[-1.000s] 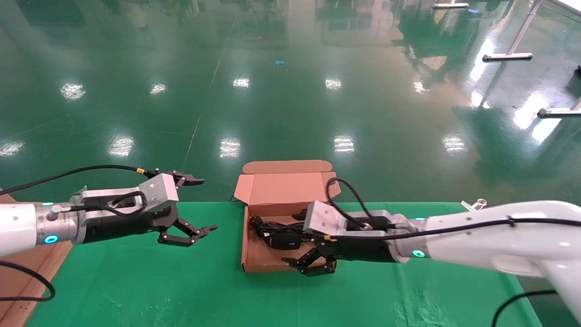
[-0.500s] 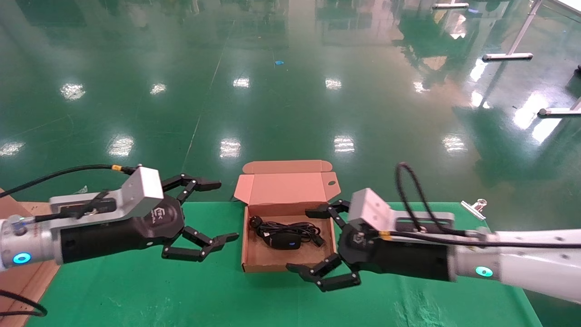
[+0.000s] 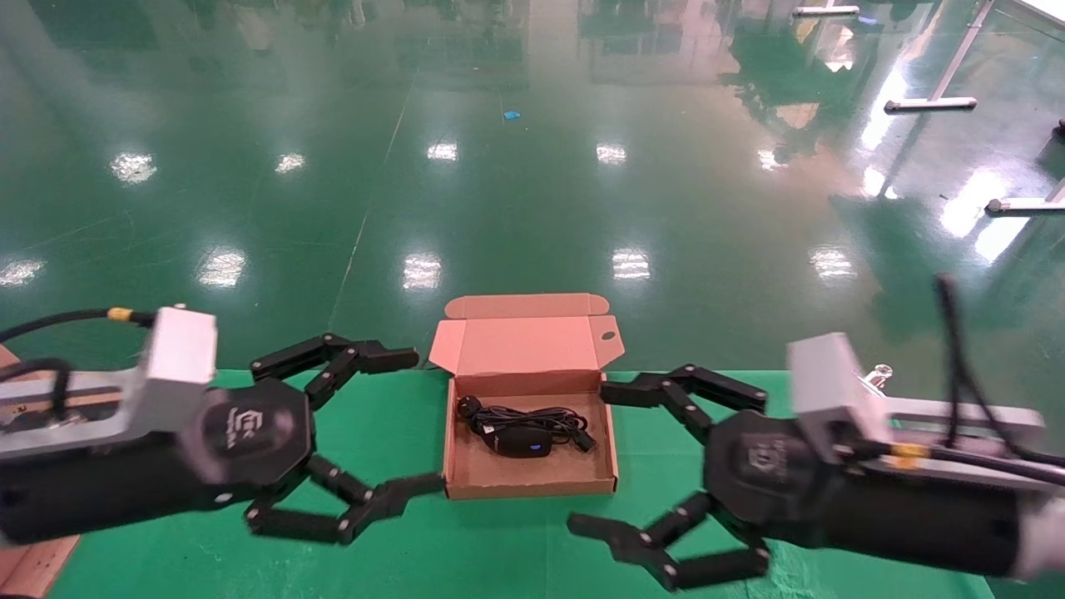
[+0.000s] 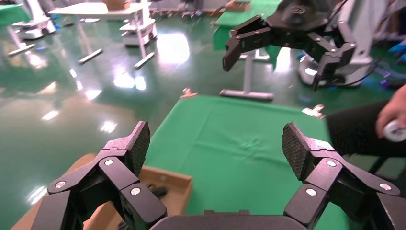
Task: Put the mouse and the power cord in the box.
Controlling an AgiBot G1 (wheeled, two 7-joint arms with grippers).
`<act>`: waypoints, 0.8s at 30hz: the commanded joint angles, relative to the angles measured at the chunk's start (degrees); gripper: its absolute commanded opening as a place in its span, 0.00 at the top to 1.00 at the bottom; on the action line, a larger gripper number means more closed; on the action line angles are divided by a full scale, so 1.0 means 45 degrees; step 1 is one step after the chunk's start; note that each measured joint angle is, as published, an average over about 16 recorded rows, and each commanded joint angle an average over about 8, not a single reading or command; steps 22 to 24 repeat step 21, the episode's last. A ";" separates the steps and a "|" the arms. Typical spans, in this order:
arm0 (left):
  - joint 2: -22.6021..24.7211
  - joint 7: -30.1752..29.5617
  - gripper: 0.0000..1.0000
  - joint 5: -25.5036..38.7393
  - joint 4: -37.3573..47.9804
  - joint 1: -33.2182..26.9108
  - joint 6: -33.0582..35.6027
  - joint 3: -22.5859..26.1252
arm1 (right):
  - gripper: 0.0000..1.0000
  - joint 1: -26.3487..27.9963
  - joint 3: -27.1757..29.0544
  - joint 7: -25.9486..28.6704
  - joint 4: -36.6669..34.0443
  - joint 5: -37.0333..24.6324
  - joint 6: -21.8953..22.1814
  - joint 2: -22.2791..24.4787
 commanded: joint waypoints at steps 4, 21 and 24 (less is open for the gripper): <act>-0.0349 -0.0842 0.00 -0.0468 -0.0960 0.0637 0.0665 -0.0853 | 0.00 -0.0594 0.0860 0.0459 0.0838 0.0877 -0.0750 0.0803; -0.0996 -0.2275 0.00 -0.1365 -0.2726 0.1818 0.1899 -0.2442 | 0.00 -0.1366 0.1969 0.0972 0.1918 0.2037 -0.1714 0.1833; -0.0996 -0.2275 0.00 -0.1365 -0.2726 0.1818 0.1899 -0.2442 | 0.00 -0.1366 0.1969 0.0972 0.1918 0.2037 -0.1714 0.1833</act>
